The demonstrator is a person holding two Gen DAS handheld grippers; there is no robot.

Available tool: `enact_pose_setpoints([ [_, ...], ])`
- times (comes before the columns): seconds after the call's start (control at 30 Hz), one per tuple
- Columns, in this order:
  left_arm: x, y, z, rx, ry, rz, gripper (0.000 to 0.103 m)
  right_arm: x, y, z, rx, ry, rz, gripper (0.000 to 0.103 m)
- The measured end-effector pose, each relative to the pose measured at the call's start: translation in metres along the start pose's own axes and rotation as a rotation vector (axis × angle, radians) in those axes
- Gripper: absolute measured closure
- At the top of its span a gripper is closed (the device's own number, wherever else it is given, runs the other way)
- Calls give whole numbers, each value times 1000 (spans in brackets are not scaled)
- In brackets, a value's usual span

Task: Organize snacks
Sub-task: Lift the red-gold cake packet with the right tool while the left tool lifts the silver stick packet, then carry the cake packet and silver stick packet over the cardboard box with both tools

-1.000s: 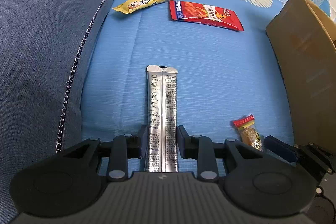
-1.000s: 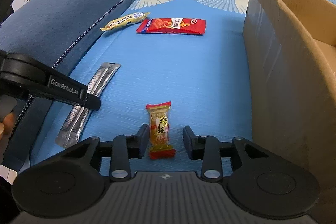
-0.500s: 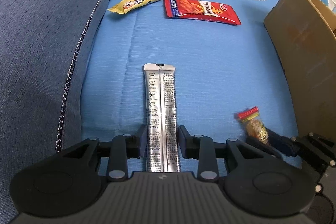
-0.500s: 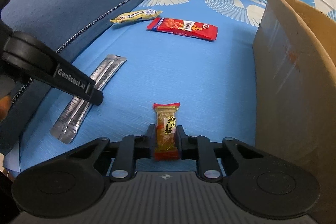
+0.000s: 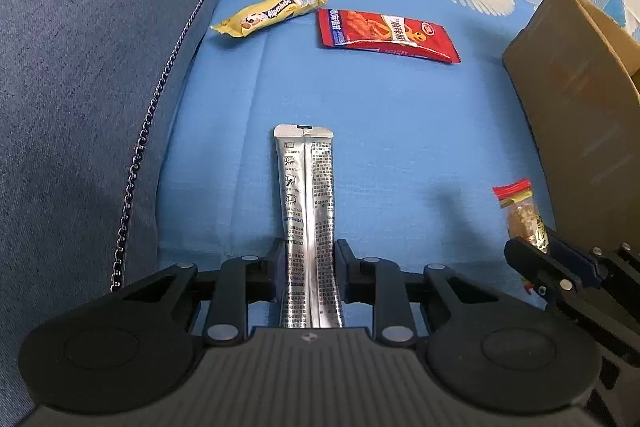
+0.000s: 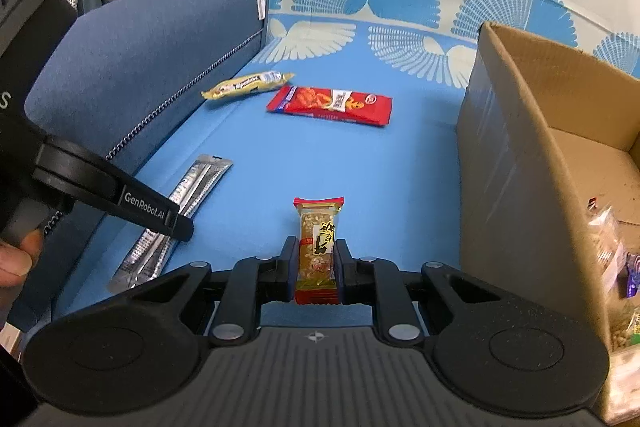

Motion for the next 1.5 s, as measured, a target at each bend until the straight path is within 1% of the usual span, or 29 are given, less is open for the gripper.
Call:
enact_pose_setpoints([
  [0.8,-2,-1,-1,5,-15,1,75,-8,0,3,-3,-28,-2,84],
  [1.0,-7,0,0,0,-32,-6,75,-14,0,6,-4,-45,-4,84],
  [1.1,-12,1,2,-13,-56,-17,75,-19,0,11,-7,-63,-3,84],
  [1.23,-22,0,7,-30,-111,-34,75,-27,1,17,-13,-92,-2,84],
  [1.37,-38,-1,12,-47,-199,-58,75,-38,-1,22,-23,-131,-7,84],
  [1.5,-56,-5,18,-61,-297,-77,75,-54,-3,30,-42,-195,-23,84],
])
Point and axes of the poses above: each gripper's, at about its wrist camera, not at the fingertips, and x roughly the way its jaws point, y to its left, z to its top, the point moved 2 cm from there along x, roughly the way its jaws point, and after that the axes turned 4 degrees about z, right-handed, at the moved point
